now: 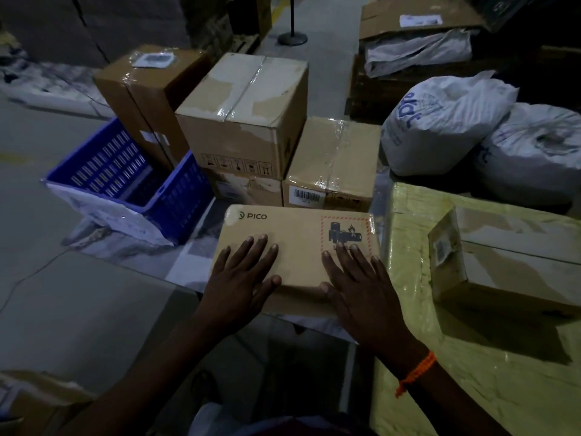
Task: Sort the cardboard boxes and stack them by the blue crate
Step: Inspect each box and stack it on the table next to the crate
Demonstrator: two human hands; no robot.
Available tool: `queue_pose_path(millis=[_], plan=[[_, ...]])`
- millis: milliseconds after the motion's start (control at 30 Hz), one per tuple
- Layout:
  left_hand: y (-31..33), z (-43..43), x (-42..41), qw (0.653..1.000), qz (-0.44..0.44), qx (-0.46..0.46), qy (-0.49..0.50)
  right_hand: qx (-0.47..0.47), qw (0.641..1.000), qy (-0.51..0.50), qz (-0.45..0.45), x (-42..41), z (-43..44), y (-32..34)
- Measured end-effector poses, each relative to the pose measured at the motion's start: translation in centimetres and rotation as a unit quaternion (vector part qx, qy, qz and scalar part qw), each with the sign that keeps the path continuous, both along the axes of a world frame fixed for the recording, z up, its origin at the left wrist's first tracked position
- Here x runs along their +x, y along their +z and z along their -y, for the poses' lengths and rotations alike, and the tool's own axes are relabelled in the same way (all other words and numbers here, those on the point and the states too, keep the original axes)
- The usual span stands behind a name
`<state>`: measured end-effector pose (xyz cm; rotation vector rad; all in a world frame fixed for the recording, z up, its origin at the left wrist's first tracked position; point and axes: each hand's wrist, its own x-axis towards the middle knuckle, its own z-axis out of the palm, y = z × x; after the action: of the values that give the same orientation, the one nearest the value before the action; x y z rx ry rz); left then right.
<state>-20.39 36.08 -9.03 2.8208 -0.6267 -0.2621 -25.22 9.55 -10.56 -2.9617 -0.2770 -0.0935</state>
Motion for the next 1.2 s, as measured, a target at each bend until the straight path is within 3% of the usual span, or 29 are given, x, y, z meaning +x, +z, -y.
queue_pose_path(millis=[100, 233, 300, 367, 433, 500, 700, 900, 1067, 1200], plan=[[0.6, 0.1, 0.3, 1.000, -0.005, -0.026, 0.001, 0.052, 0.999, 0.012, 0.005, 0.8, 0.4, 0.4], [2.2, -0.1, 1.0, 0.999, -0.004, -0.050, 0.017, 0.215, 0.974, -0.030, 0.062, 1.2, 1.4, 1.2], [2.6, -0.3, 1.6, 0.996, 0.009, -0.068, 0.064, 0.288, 0.947, -0.128, 0.061, 1.5, 2.1, 1.7], [2.9, -0.6, 2.1, 0.983, -0.013, -0.121, 0.140, 0.353, 0.912, -0.208, -0.002, 2.4, 3.3, 2.0], [3.2, -0.9, 2.8, 0.947, -0.081, -0.221, 0.218, 0.454, 0.860, -0.217, -0.082, 3.2, 3.9, 2.5], [3.5, -1.3, 3.2, 0.906, -0.139, -0.300, 0.263, 0.526, 0.819, -0.204, -0.107, 3.5, 3.8, 2.7], [3.3, -5.1, 2.4, 0.837, -0.187, -0.400, 0.323, 0.584, 0.787, -0.182, -0.080, 3.3, 2.4, 2.6], [2.6, -7.8, -0.5, 0.806, -0.130, -0.467, 0.341, 0.587, 0.788, -0.179, -0.054, 3.1, 0.5, 2.8], [0.7, -7.4, -3.4, 0.727, -0.171, -0.542, 0.386, 0.620, 0.744, -0.248, -0.007, 1.1, 0.0, 1.4], [-0.5, -6.7, -5.1, 0.698, -0.198, -0.552, 0.411, 0.610, 0.736, -0.294, 0.001, -1.7, 0.2, -1.0]])
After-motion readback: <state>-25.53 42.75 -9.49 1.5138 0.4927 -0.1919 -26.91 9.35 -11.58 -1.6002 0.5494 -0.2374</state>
